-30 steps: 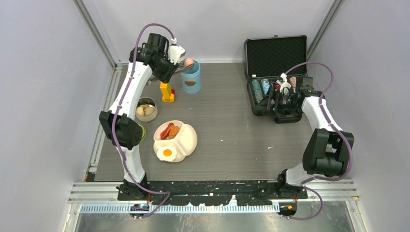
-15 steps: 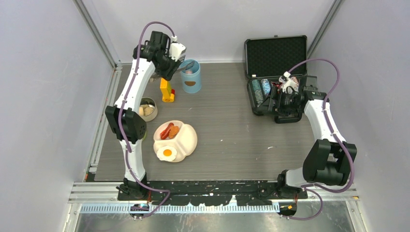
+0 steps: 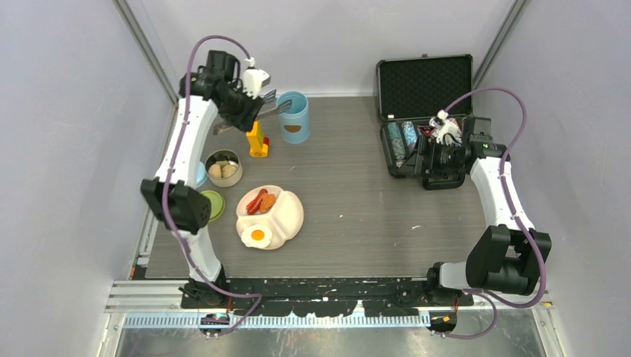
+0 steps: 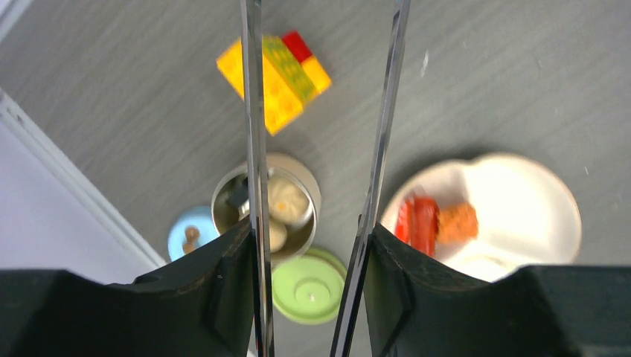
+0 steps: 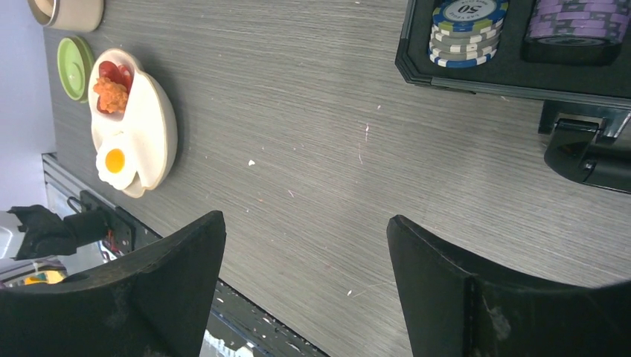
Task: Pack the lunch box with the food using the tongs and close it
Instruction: Pick up the fake food from the plate.
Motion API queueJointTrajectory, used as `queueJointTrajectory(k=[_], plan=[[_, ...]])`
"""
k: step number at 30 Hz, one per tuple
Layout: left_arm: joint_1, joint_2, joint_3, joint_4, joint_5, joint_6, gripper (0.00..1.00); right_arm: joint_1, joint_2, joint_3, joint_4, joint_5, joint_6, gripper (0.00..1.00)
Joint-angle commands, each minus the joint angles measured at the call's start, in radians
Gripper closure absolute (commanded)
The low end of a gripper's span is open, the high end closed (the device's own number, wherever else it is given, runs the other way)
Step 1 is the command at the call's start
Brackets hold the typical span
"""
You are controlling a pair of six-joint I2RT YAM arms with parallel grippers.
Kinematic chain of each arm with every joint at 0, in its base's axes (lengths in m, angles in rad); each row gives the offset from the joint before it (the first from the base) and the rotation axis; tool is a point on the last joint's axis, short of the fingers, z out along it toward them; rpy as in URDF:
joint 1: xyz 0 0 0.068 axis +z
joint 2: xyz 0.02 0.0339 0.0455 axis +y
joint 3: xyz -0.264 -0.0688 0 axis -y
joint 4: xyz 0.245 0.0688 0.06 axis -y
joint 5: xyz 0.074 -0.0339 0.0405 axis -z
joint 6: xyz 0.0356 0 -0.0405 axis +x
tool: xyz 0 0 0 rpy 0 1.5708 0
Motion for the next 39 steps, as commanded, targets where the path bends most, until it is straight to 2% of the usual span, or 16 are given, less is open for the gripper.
queueJointTrajectory(k=[1,5,13,18,27,39], plan=[[0.037,-0.264,-0.149,-0.043,0.086,0.061,0.5,0.017,-0.04,0.017,0.001,0.017,-0.031,0.16],[0.06,-0.438,-0.305,-0.084,0.114,0.104,0.5,0.062,-0.043,0.006,0.007,0.055,-0.04,0.16],[0.063,-0.719,-0.674,-0.174,0.097,0.152,0.5,0.229,-0.041,-0.025,0.039,0.155,-0.056,0.16],[0.063,-0.829,-0.798,-0.22,0.078,0.169,0.5,0.26,-0.025,-0.026,0.042,0.166,-0.066,0.16],[0.062,-0.877,-0.944,-0.197,-0.004,0.219,0.5,0.273,-0.032,-0.046,0.045,0.171,-0.074,0.16],[0.055,-0.785,-0.981,-0.089,-0.044,0.215,0.48,0.272,-0.041,-0.053,0.041,0.182,-0.076,0.16]])
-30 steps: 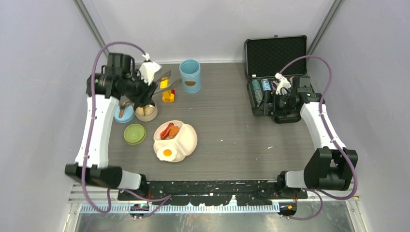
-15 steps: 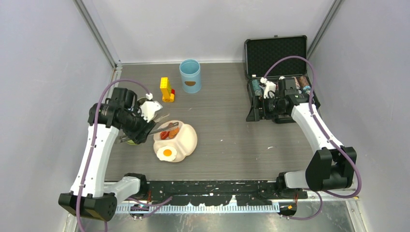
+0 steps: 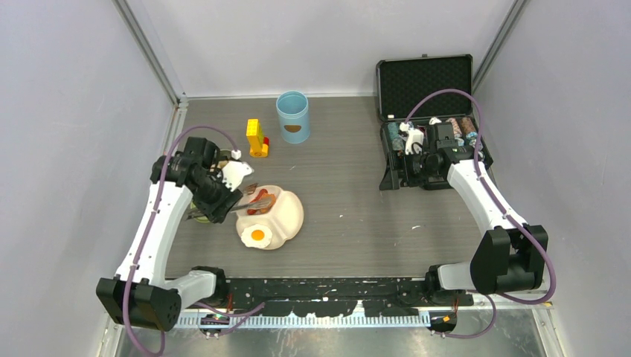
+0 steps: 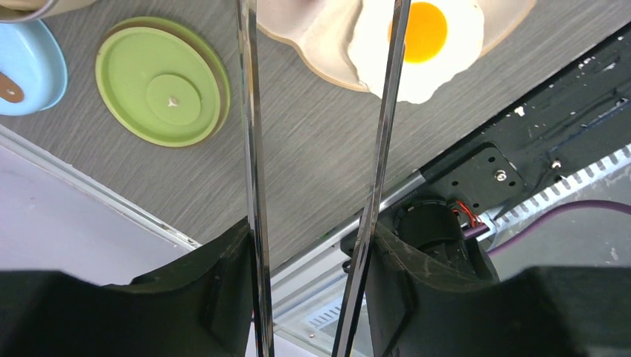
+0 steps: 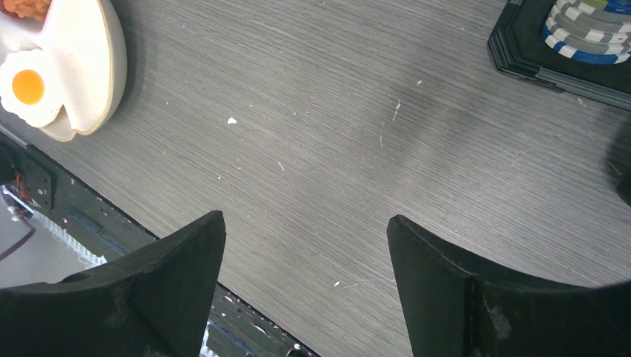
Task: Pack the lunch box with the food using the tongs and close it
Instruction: Pick up the fake food from the plate.
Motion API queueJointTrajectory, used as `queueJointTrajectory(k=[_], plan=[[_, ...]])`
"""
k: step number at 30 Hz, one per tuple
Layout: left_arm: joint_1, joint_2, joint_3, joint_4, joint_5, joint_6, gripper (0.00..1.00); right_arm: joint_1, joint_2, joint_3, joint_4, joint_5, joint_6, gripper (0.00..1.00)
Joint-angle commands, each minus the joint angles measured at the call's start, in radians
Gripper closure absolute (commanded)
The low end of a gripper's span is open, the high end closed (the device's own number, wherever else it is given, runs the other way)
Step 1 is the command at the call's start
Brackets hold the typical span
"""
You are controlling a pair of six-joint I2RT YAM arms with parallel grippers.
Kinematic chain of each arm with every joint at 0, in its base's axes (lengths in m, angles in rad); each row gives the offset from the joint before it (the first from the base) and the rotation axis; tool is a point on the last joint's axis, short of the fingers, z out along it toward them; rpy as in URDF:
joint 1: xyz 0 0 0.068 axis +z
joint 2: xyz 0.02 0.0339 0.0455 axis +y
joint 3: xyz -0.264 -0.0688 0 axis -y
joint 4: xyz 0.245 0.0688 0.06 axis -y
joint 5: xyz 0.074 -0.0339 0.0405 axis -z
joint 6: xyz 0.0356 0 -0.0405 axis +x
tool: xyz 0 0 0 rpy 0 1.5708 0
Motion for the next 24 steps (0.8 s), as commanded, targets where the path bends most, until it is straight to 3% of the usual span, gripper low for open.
queueJointTrajectory(k=[1,24], plan=[[-0.008,0.022,-0.001,0.084,-0.031,0.013,0.48,0.004,-0.036,0.006,0.022,0.005,-0.022,0.16],[-0.182,0.06,-0.056,0.129,-0.118,0.0,0.54,0.005,-0.022,0.005,0.018,0.0,-0.026,0.16]])
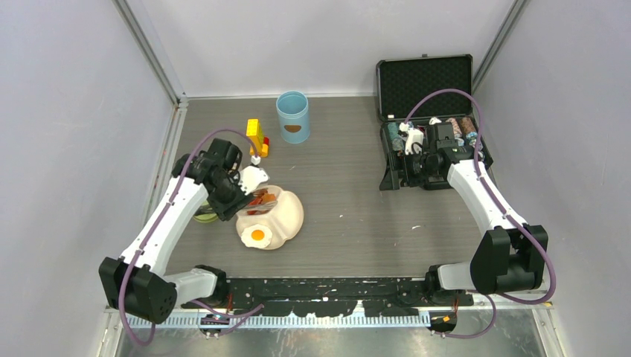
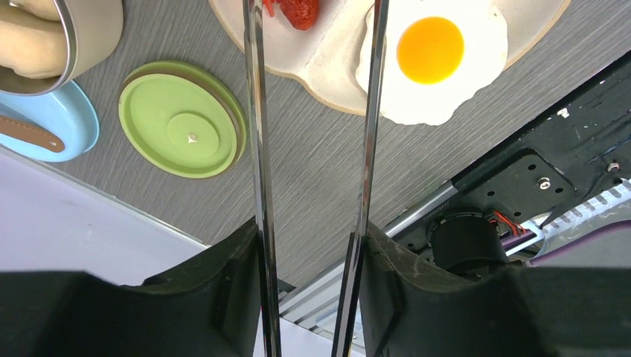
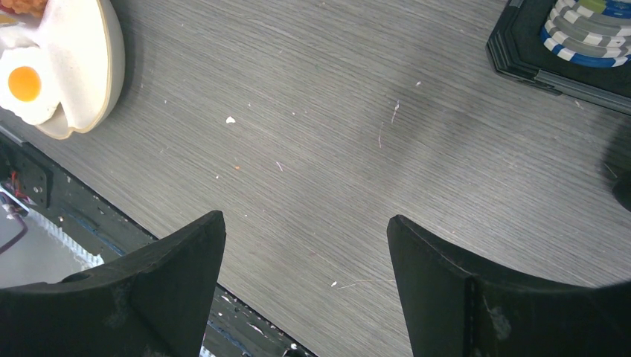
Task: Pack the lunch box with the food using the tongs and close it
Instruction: Pick up the fake food from the plate.
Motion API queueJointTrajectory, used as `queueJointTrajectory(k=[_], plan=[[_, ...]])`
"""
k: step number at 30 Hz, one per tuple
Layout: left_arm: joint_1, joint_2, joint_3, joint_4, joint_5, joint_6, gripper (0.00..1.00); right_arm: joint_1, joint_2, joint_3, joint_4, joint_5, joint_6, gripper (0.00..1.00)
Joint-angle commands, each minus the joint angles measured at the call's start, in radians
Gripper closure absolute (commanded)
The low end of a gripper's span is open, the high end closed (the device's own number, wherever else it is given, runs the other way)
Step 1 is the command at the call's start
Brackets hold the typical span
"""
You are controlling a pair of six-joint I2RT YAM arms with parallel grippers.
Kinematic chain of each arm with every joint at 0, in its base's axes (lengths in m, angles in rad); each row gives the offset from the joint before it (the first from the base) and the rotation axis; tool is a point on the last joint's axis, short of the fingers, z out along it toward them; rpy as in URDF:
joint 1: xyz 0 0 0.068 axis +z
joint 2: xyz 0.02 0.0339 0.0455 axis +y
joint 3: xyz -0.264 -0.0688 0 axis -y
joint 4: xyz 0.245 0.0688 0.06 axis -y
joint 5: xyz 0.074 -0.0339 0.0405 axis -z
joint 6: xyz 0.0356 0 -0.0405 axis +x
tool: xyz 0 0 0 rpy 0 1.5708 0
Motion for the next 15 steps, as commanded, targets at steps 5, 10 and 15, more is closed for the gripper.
queueJointTrajectory(k=[5,10,15], plan=[[-0.039,-0.012,0.001,0.011,-0.02,-0.007,0.58,0.004,-0.019,0.004,0.018,0.0,-0.014,0.16],[-0.063,-0.026,0.004,0.011,-0.022,-0.011,0.62,0.005,-0.012,0.005,0.019,-0.002,-0.014,0.16],[-0.082,-0.033,0.021,0.008,-0.062,-0.017,0.64,0.005,-0.007,0.008,0.019,-0.006,-0.013,0.16]])
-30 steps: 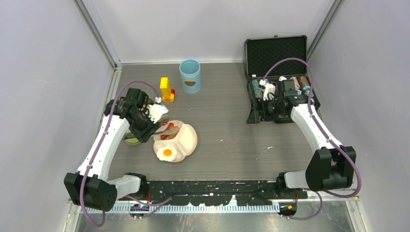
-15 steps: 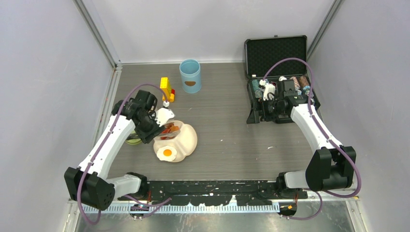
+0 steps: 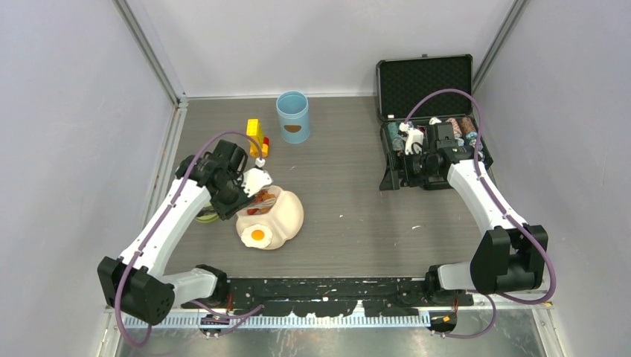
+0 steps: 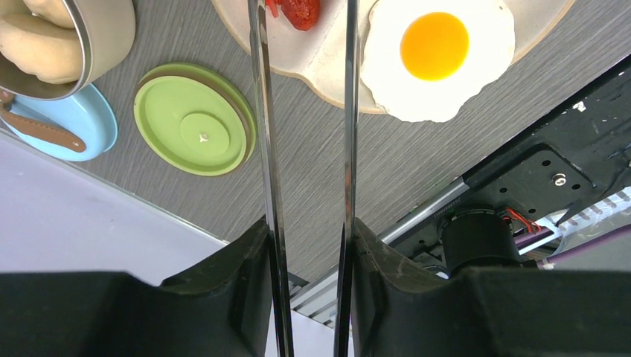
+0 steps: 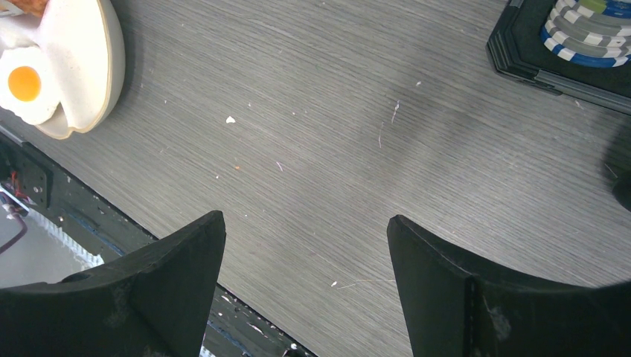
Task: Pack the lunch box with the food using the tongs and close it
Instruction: Pick up the fake food from the plate, then place the fake food in the packing box.
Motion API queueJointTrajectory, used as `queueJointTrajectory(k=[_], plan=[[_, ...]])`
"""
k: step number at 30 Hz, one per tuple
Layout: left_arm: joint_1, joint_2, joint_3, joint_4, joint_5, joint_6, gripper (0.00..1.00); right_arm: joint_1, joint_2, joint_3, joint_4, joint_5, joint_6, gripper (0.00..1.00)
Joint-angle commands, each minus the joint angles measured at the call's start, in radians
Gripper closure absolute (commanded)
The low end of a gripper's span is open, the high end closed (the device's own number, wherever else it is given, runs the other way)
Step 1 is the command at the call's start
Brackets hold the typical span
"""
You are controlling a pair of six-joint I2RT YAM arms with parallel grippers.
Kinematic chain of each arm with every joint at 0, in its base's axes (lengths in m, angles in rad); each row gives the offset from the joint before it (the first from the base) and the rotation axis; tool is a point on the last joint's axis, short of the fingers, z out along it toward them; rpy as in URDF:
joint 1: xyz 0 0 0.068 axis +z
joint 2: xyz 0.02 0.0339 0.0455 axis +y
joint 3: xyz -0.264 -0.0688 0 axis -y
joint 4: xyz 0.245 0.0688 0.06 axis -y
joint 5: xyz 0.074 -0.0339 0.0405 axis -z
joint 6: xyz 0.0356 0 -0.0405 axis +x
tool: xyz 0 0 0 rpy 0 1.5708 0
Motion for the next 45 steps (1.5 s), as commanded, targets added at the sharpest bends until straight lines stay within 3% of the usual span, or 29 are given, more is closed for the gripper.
queueJointTrajectory(k=[1,15,31,38,45], plan=[[-0.023,-0.029,0.023,0.008,-0.014,-0.009,0.64,0.005,-0.007,0.008,0.019,-0.006,-0.014,0.16],[-0.074,-0.031,0.053,-0.009,-0.031,-0.026,0.66,0.004,-0.002,0.005,0.019,-0.006,-0.016,0.16],[-0.072,-0.013,0.168,-0.07,0.073,-0.088,0.8,0.005,-0.002,0.004,0.019,-0.012,-0.018,0.16],[-0.06,0.071,0.375,-0.089,0.139,-0.129,0.8,0.004,-0.008,0.009,0.019,-0.015,-0.013,0.16],[0.019,0.269,0.687,-0.062,0.178,-0.158,0.8,0.004,-0.015,0.034,-0.003,-0.001,-0.024,0.16]])
